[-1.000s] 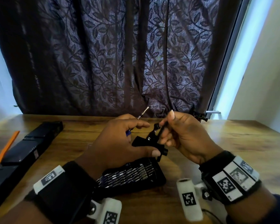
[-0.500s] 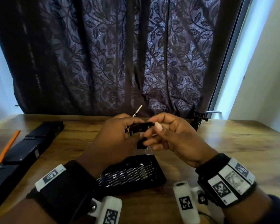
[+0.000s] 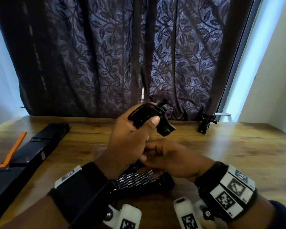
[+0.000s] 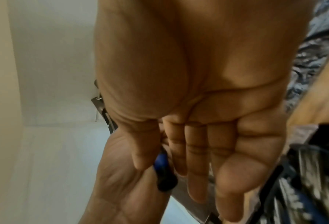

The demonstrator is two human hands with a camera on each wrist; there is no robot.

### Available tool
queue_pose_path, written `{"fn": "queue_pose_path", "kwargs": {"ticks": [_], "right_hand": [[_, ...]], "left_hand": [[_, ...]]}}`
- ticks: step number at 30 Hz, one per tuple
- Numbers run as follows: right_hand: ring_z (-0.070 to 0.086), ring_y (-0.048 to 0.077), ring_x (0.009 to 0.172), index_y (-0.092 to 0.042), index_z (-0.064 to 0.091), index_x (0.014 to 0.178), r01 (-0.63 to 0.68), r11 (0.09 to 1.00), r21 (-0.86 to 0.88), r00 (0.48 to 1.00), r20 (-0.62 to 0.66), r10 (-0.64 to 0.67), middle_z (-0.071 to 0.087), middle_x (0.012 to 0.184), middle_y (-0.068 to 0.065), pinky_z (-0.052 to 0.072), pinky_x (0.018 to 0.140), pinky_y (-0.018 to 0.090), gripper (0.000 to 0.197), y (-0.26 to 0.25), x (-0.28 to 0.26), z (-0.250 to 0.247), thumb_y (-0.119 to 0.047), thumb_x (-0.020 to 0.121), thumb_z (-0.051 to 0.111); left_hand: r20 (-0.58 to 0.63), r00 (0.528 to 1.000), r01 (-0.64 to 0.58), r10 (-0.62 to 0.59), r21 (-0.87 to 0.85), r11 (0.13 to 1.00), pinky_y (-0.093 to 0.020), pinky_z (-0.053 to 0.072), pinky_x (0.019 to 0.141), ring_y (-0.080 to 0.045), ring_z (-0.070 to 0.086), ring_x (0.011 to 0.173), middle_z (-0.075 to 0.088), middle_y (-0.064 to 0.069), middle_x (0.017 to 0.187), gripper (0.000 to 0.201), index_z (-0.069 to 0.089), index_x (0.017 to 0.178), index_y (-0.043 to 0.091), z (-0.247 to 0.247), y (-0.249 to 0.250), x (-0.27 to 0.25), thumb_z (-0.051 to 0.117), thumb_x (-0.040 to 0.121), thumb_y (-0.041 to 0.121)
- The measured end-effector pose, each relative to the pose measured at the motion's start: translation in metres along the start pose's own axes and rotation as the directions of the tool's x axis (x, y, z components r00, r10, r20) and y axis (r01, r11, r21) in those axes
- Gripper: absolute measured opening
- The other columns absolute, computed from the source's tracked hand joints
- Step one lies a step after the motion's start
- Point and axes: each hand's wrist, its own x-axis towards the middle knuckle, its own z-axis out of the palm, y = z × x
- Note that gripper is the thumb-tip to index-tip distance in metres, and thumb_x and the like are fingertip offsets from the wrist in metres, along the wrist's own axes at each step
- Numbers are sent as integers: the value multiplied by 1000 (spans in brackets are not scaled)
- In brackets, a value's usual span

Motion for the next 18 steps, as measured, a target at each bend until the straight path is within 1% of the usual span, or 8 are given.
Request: {"fn": "queue_pose_path", "kwargs": {"ticks": [3,5,7,10,12,15,17,18], "right_hand": [[73,31,108,-4,65,119,2,1000,13,999,-39,-2,75,116,11,56,74,32,24,4,3,4,-20,102,61],[75,28,103,-6,67,112,7,1000,28,999,-52,-6,77,110,10,52,66,25,18,5,4,2,-19,101,62],[76,25,96,-7,68,109,10,999,31,998,-66,-8,78,104,8,48,60,20,17,3,3,-2,-21,101,63],[75,23,86,-4,70,102,11,1000,25,996,-86,-9,78,96,10,46,57,19,18,5,1,-11,-21,98,67],[75,17,79,-6,71,93,-18,999,33,997,-75,21,77,89,10,48,58,18,8,6,-2,-16,-14,96,69],[73,12,71,0,69,89,-88,996,21,990,-111,90,76,83,8,45,53,12,14,9,-5,-24,-12,96,69],[73,15,72,6,68,95,-108,994,-20,981,-162,104,77,83,8,42,51,13,27,12,-5,-30,-21,96,70],[72,14,68,5,69,93,-107,994,-4,973,-204,104,76,81,8,42,51,12,27,13,-5,-33,-22,96,69]], "left_hand": [[28,1000,-6,7,-44,999,-17,52,70,-3,69,76,75,10,82,21,69,112,19,4,-1,-1,67,96,5],[26,999,-25,26,-52,998,-20,54,83,-9,73,97,78,5,97,21,70,113,19,1,-3,0,69,95,7],[3,999,-34,34,-68,997,-21,53,85,-10,73,100,78,6,98,18,71,111,19,-3,-1,3,72,93,14],[-54,996,-70,65,-99,993,-18,53,82,-5,72,94,77,7,95,24,69,111,16,-9,2,6,69,87,18],[-102,989,-117,108,-83,990,-17,54,83,-4,71,99,73,-5,113,26,70,111,22,-13,5,9,71,85,19],[-148,977,-165,153,-75,983,-15,52,90,-1,66,115,53,-18,145,29,76,106,37,-20,7,13,74,84,19],[-158,973,-179,166,-73,981,-15,52,93,-1,64,118,50,-17,149,32,78,102,44,-25,7,16,73,84,18],[-161,972,-184,170,-77,980,-18,52,93,-4,65,117,55,-15,144,31,77,104,43,-27,5,16,73,86,18]]}}
